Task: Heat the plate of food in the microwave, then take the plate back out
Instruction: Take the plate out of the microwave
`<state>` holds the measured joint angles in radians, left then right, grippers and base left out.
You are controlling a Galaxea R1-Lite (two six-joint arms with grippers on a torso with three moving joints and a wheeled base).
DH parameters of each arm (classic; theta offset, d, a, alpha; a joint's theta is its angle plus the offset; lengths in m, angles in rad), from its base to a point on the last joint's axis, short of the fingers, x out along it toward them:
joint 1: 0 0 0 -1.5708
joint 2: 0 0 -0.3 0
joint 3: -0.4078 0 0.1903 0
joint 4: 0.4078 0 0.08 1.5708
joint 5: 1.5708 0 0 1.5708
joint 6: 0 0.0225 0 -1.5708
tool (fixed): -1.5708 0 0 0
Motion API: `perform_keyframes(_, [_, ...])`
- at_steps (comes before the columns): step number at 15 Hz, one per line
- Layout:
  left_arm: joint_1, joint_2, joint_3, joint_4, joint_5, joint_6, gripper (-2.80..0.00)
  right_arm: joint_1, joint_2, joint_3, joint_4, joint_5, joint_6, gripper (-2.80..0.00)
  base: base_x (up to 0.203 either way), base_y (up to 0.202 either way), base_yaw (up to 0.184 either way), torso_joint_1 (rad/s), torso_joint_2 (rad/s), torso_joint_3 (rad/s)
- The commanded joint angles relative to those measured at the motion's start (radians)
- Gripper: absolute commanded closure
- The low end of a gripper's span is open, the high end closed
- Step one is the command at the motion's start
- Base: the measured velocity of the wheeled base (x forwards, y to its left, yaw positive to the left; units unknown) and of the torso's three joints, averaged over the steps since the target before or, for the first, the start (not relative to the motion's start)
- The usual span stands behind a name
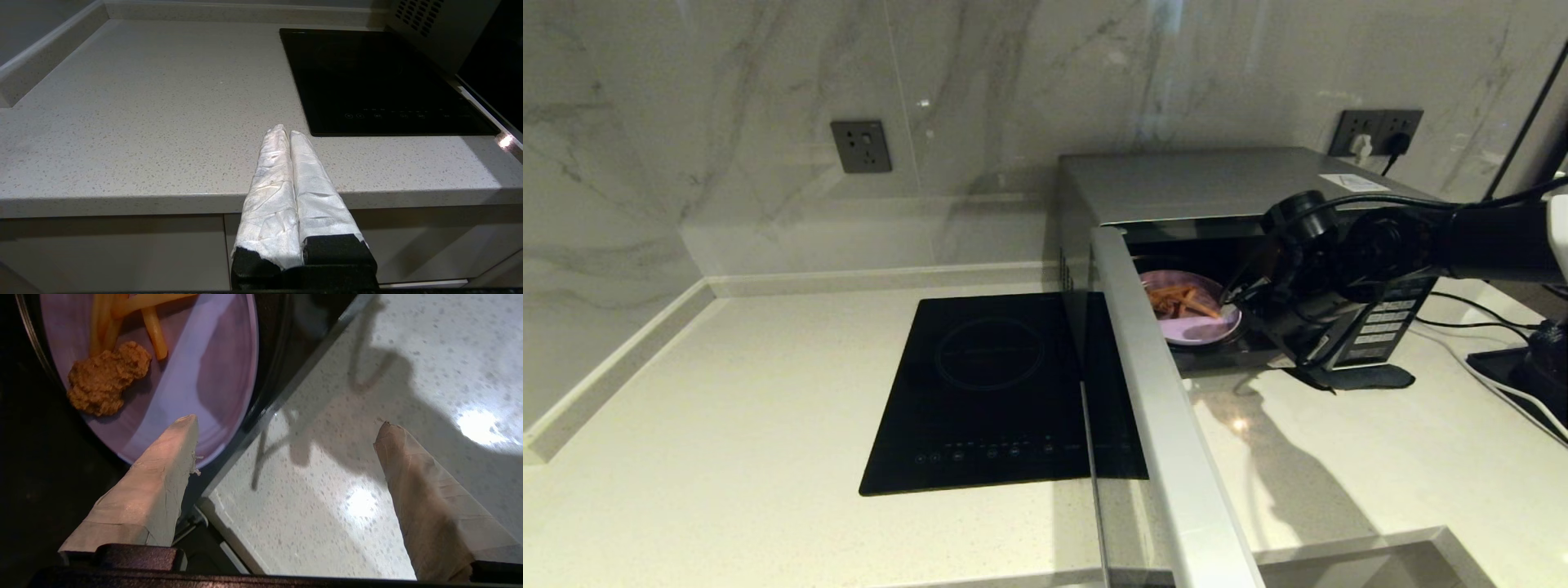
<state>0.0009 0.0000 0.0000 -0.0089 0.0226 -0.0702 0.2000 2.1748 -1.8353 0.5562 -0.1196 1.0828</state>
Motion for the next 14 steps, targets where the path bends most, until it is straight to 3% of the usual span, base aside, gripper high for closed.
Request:
perform_keyframes(1, [0.001,0.002,0.0,0.0,0.0,0.0,0.0,-0.001,0.065,-0.045,0.005,0.0,0.006,-2.8,0.0,0.0,0.0,0.0,0.0,0.0])
perform_keyframes(14, [0.001,0.002,0.0,0.0,0.0,0.0,0.0,0.001,0.16,-0.124,0.031,-0.002,-0.035,-2.8,0.0,0.0,0.0,0.0,0.0,0.0])
